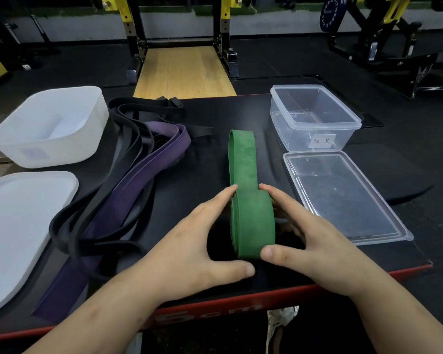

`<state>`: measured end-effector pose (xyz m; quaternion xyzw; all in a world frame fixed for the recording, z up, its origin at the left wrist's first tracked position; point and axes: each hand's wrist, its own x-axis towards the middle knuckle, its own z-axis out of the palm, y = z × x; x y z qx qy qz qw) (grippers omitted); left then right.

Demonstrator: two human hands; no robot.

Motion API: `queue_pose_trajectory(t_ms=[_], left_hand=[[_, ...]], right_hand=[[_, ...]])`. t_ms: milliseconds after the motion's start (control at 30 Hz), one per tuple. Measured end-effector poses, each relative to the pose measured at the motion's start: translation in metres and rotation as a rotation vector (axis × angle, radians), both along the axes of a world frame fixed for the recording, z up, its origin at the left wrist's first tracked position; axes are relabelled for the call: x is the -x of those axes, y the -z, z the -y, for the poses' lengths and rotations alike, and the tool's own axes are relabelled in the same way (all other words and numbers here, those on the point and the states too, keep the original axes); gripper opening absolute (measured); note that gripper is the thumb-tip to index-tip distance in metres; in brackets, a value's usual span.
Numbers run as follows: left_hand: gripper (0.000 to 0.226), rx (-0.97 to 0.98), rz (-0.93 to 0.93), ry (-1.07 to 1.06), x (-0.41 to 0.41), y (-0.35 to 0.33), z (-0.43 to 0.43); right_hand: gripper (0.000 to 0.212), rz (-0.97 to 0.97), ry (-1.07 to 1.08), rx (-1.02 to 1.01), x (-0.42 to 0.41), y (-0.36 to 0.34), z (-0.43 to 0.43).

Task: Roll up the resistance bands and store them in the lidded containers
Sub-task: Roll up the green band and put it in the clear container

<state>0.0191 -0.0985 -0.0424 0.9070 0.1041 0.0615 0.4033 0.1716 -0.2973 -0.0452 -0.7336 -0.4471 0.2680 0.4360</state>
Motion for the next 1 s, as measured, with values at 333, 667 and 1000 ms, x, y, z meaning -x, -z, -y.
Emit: queue_pose_trajectory(t_ms=[333, 667, 1000], left_hand=[[0.102, 0.053, 0.025, 0.017, 0.0, -0.004, 0.003], [0.113, -0.01, 0.026, 0.028, 0.011, -0.002, 0.009], [0.111, 0.014, 0.017, -0.006, 0.003, -0.003, 0.005]], right_hand=[[0.087, -0.038, -0.031, -0.037, -0.001, -0.005, 0.005], [0.08, -0.047, -0.002, -0.053, 0.003, 0.0, 0.005], [0.095, -0.046, -0.024, -0.02, -0.001, 0.0, -0.001]])
